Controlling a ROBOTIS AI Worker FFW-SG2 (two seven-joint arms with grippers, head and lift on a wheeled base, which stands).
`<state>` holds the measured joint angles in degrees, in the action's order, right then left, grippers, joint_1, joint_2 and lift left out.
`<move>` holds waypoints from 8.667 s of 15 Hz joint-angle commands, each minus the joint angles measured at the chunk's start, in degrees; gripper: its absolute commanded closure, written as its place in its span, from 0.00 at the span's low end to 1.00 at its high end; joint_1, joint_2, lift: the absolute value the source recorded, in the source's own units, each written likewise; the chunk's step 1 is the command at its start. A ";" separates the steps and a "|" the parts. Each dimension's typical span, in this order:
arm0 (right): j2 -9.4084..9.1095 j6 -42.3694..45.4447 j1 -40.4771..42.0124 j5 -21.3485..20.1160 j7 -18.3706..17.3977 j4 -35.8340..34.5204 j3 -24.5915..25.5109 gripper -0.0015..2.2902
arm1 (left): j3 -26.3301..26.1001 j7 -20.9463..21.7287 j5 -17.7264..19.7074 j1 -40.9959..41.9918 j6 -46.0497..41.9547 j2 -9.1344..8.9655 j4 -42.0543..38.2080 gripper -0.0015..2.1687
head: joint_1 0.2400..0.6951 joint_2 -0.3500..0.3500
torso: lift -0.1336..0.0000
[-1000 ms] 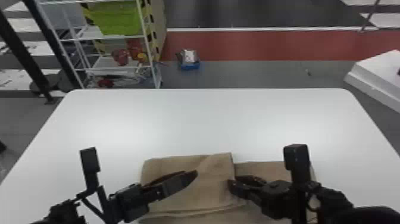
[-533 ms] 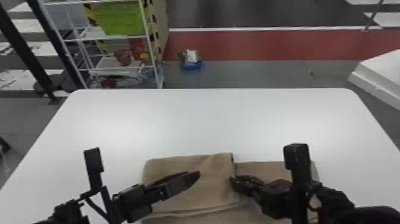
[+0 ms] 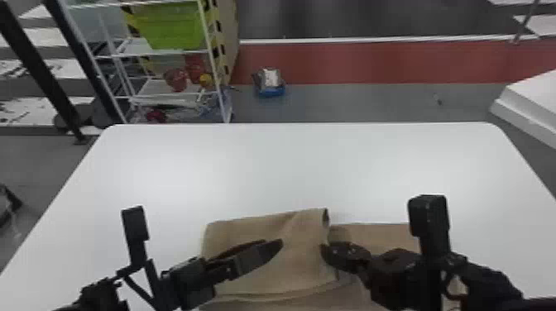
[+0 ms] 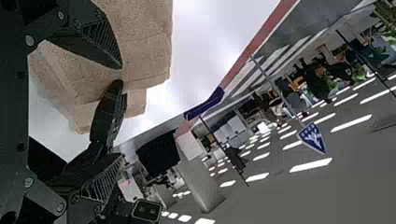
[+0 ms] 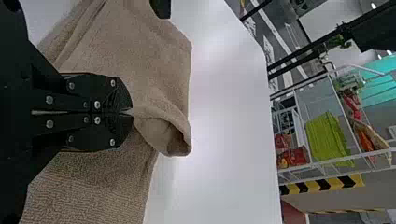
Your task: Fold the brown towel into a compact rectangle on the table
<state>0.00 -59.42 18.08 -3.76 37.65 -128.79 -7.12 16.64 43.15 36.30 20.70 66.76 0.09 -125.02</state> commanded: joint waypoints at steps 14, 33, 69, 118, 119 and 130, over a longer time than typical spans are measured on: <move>-0.05 -13.14 8.29 4.46 0.14 -22.21 8.35 0.54 | 3.67 -0.43 -0.35 0.57 0.18 -0.24 -1.19 0.12 | 1.00 0.62 | 0.07; -0.05 -12.97 6.97 16.15 5.33 -16.06 31.64 0.54 | 2.17 -1.31 -2.55 1.27 -0.35 -0.24 -1.11 0.12 | 1.00 0.29 | 0.07; 0.09 -0.49 2.14 13.16 10.43 -1.73 43.16 0.02 | 2.70 -0.34 -3.17 1.45 -0.70 -0.24 -0.58 0.12 | 1.00 0.03 | 0.07; 2.55 8.65 -3.57 9.82 12.45 14.09 42.54 0.26 | -27.89 -17.75 -29.01 5.67 -23.38 -0.24 -0.23 0.84 | 1.00 0.00 | 0.07; 2.64 8.65 -3.57 10.00 12.45 14.26 42.54 0.25 | -27.80 -17.75 -29.01 5.84 -23.38 -0.24 -0.40 0.84 | 1.00 0.00 | 0.07; 2.72 8.30 -3.75 9.82 13.33 14.26 41.58 0.23 | -24.90 -18.80 -31.38 8.31 -20.04 -0.24 -3.04 0.84 | 1.00 0.00 | 0.07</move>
<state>2.72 -51.12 14.31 5.98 50.96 -114.52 34.47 -7.83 24.44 5.65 29.14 46.48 0.09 -128.46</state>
